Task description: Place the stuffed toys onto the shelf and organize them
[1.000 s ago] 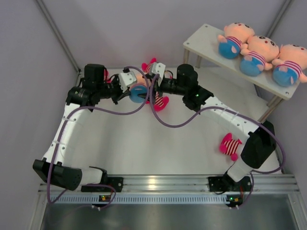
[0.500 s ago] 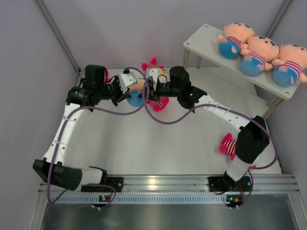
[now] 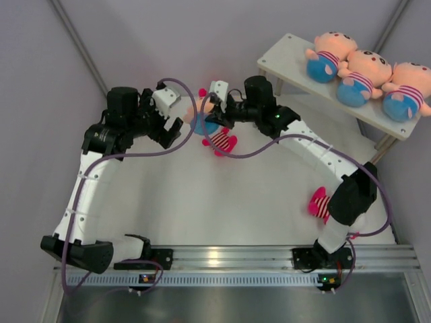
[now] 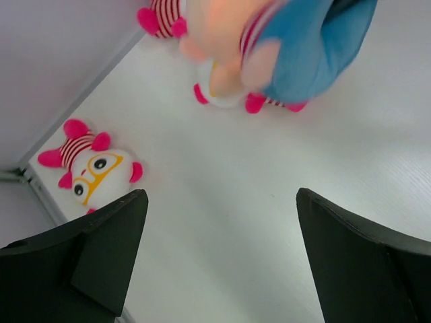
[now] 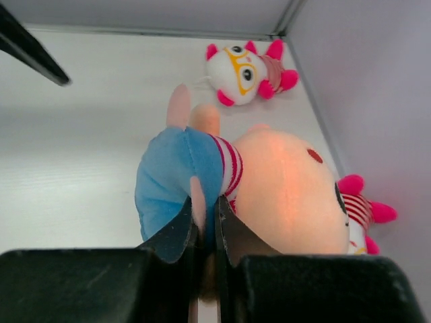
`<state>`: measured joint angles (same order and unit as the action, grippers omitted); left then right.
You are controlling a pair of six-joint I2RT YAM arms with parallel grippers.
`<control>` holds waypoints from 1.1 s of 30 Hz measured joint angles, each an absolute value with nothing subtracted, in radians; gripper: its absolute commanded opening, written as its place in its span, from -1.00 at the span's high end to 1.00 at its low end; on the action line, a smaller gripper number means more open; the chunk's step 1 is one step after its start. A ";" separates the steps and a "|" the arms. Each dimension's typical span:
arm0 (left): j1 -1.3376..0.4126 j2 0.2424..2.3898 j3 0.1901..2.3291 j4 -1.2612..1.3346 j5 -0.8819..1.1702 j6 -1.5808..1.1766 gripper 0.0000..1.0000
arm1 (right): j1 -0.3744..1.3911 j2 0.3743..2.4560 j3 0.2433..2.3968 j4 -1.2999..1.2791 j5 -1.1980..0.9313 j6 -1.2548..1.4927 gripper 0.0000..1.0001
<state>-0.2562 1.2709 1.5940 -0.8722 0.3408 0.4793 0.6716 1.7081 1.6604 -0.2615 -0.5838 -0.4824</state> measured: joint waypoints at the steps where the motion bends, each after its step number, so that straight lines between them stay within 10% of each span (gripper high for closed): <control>1: -0.256 1.266 1.597 -0.872 0.309 0.463 -0.96 | 0.650 1.720 1.697 -0.282 -0.583 -0.490 1.00; 12: -0.256 1.200 1.576 -0.864 0.146 0.413 -0.96 | 0.414 1.819 2.175 -0.248 -0.612 -0.539 1.00; 28: -0.256 1.221 1.494 -0.866 0.166 0.422 -0.96 | 0.118 1.898 2.138 -0.276 -0.564 -0.540 0.86; 33: -0.256 1.235 1.494 -0.866 0.171 0.422 -0.96 | 0.113 1.890 2.099 -0.266 -0.566 -0.559 0.54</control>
